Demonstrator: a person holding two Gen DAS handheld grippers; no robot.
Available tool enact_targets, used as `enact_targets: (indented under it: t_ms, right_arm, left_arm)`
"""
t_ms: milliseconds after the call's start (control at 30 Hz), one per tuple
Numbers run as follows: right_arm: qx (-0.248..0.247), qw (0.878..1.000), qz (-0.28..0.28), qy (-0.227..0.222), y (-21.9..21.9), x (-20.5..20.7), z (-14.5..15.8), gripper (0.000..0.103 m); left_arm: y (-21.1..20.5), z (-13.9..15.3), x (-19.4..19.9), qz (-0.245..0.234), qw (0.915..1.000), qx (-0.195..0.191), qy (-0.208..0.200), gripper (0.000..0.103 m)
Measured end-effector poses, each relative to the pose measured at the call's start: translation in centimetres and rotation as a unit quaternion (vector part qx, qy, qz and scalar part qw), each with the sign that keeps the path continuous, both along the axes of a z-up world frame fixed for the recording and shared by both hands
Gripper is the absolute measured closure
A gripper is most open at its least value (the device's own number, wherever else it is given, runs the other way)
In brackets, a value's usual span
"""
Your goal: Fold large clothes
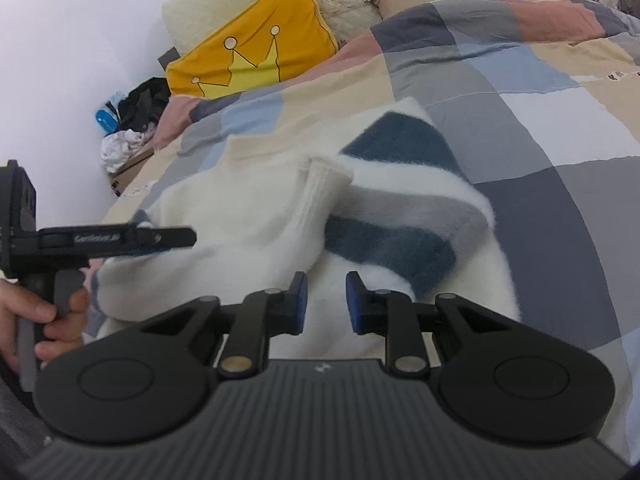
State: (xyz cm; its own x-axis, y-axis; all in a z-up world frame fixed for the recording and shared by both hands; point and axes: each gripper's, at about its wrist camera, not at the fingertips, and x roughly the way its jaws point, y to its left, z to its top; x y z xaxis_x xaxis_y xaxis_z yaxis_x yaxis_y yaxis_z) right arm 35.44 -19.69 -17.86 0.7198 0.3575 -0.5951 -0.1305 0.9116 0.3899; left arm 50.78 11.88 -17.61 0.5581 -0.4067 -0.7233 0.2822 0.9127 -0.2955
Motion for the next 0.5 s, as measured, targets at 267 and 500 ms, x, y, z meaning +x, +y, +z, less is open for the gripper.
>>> enact_targets:
  t_ms: [267,500]
  right_arm:
    - [-0.013,1.000,-0.007,0.003,0.3,0.2,-0.4,0.079]
    - [-0.007,1.000,-0.019,-0.003,-0.1,-0.3,0.2,0.079]
  left_arm:
    - [0.4,-0.3,-1.3,-0.016,0.9997,-0.010,0.015,0.056]
    - [0.3,0.7,-5.2,-0.046,0.9988,0.012,0.009,0.080]
